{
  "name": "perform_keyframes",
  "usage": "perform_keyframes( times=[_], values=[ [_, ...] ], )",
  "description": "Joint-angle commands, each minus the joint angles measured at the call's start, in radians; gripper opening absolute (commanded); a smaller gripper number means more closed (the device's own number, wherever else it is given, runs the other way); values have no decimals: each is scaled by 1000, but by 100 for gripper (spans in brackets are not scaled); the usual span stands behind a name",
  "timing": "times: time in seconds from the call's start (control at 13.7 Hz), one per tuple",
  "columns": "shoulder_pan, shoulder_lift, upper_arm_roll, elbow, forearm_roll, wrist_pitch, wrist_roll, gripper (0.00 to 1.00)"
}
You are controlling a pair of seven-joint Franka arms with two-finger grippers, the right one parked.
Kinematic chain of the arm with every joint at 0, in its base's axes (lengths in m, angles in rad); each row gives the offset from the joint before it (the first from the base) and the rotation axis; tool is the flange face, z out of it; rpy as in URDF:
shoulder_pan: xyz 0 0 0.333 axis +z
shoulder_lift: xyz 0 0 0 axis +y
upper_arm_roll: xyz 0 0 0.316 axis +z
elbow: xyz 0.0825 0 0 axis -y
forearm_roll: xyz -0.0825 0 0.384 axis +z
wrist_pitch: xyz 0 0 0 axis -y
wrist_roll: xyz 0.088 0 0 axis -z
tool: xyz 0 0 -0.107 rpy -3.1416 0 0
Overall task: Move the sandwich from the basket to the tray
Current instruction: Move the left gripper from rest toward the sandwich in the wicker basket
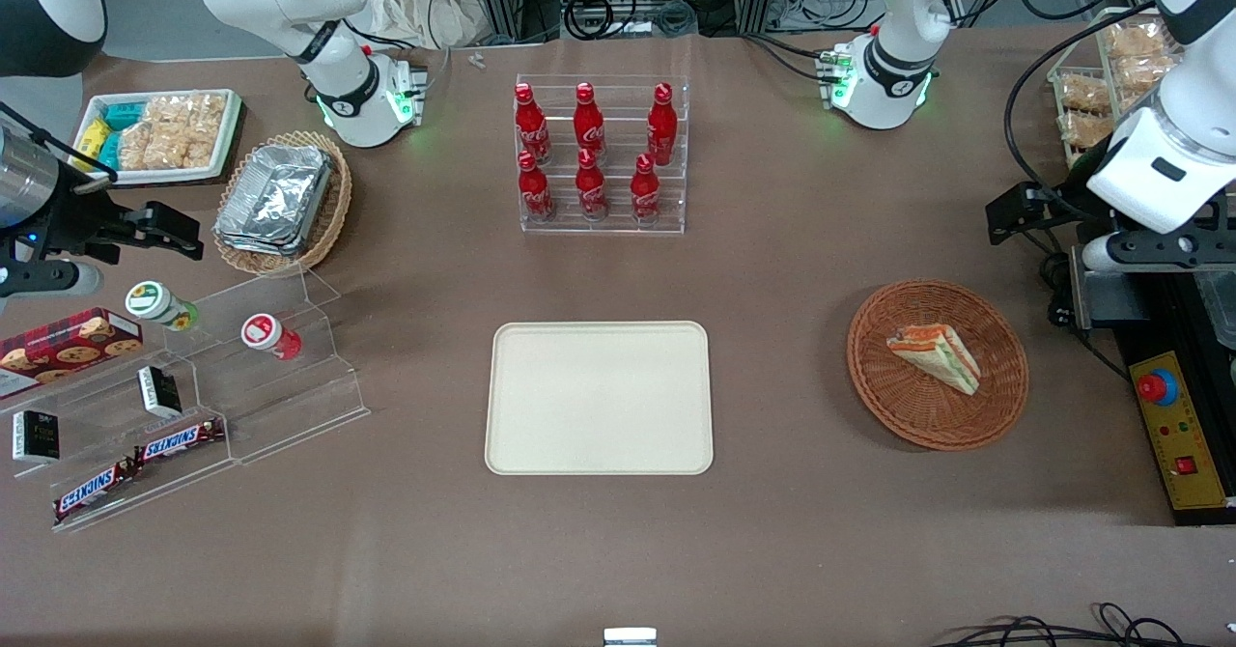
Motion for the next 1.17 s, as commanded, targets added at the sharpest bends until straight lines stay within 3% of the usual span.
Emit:
perform_keyframes(
  times=[0.0,0.66,1.09],
  values=[
    [-1,-6,-3,0,6,4,6,100],
    [5,17,0,9,11,10,-6,100],
    [64,27,22,-2,5,-31,-20,100]
  ],
)
